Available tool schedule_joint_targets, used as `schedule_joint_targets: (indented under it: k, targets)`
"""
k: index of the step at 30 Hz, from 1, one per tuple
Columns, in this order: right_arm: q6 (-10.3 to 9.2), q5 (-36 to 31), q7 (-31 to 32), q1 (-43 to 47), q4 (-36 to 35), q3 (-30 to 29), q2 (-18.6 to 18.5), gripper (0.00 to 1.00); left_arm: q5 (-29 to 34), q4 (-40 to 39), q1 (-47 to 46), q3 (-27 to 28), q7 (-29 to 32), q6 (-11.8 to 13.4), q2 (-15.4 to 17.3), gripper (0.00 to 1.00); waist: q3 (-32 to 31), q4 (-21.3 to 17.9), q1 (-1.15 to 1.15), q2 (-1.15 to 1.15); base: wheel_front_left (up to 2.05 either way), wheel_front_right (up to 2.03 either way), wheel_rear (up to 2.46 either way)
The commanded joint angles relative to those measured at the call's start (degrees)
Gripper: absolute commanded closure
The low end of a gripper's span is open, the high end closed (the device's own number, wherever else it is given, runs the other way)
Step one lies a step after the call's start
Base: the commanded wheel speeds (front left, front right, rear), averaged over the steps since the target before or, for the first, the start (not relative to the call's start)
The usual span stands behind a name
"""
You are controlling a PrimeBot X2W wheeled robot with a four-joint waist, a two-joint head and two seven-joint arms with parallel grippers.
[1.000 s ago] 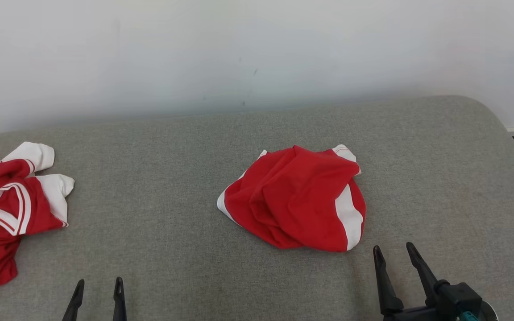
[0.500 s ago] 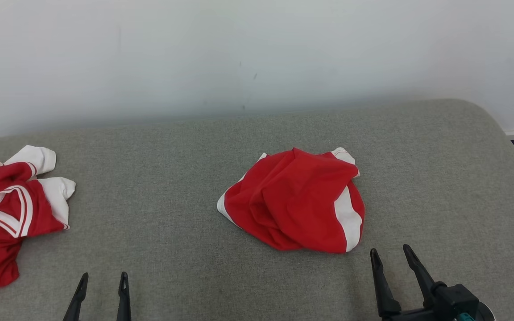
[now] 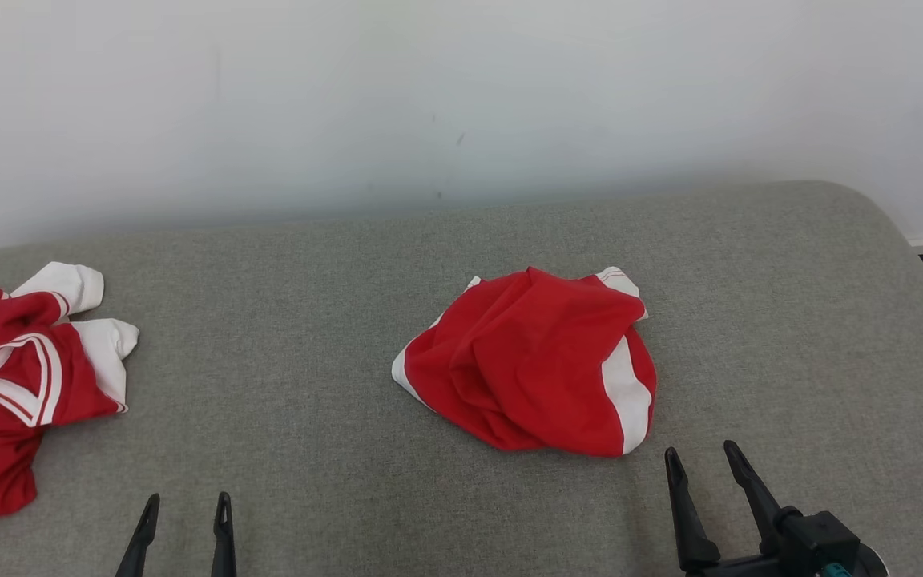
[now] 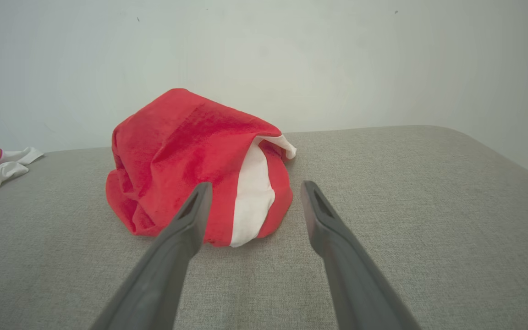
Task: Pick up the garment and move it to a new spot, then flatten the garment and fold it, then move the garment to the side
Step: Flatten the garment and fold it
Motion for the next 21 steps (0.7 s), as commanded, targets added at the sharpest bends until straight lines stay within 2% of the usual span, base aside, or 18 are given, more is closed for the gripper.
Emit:
schedule_joint_targets:
  k: [1,21]
  targets:
    - [0.2,0.2,-0.1,0.5,0.0,0.1,0.0,0.0,0.5,-0.1,0.6,0.1,-0.1,0.1,-0.2,0.0,0.0,0.0,0.0,0.0,0.0,0.0,0.0]
    - [0.2,0.2,-0.1,0.1,0.4,0.5,0.0,0.0,0.0,-0.4,1.1,0.3,-0.1,0.4,-0.4,0.0,-0.1,-0.5,0.0,0.0,0.0,0.0,0.0]
